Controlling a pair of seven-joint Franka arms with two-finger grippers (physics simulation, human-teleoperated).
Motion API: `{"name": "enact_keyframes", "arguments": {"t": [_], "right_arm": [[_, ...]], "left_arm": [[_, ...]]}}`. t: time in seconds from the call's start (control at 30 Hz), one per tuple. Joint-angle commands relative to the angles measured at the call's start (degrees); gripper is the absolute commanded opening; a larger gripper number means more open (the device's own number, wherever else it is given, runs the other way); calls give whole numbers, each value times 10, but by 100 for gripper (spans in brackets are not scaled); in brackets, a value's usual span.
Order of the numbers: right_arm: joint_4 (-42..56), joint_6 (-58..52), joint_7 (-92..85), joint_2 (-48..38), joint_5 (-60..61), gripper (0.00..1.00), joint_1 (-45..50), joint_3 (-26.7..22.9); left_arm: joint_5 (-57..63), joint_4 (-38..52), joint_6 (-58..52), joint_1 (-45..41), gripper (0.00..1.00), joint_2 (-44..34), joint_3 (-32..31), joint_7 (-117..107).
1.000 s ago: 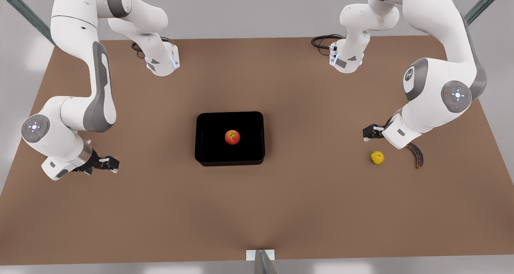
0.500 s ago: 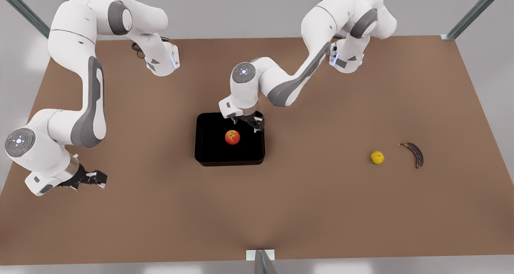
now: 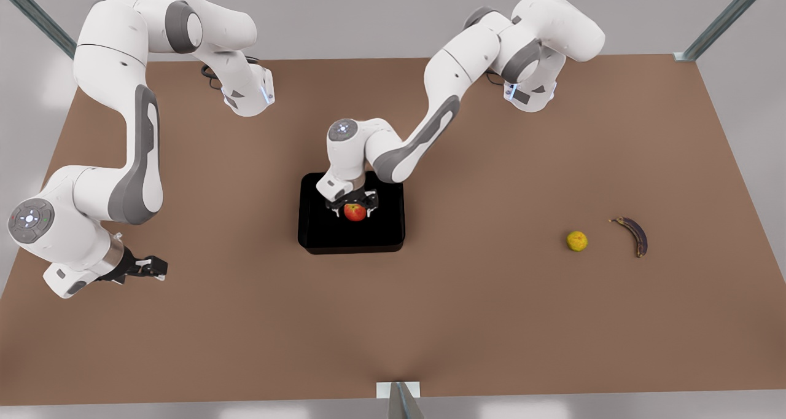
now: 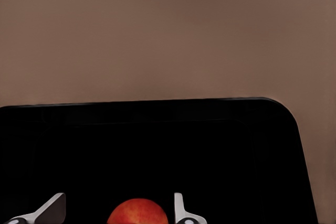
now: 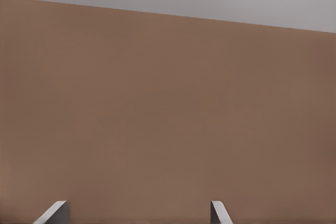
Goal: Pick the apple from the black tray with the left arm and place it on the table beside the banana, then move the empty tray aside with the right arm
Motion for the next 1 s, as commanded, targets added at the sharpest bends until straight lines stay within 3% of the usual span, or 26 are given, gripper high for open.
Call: {"name": "enact_keyframes", "arguments": {"t": [0.0,0.47,0.97], "right_arm": [[0,-3,-8,-1,0,100,0,0],[0,-3,-7,-1,-1,100,0,0],[0,-3,-7,0,-1,100,0,0]], "left_arm": [[12,7,41,-1,100,5,0,-250],[100,-86,55,-31,100,4,0,-245],[101,-107,103,-36,100,12,-1,-285]]}}
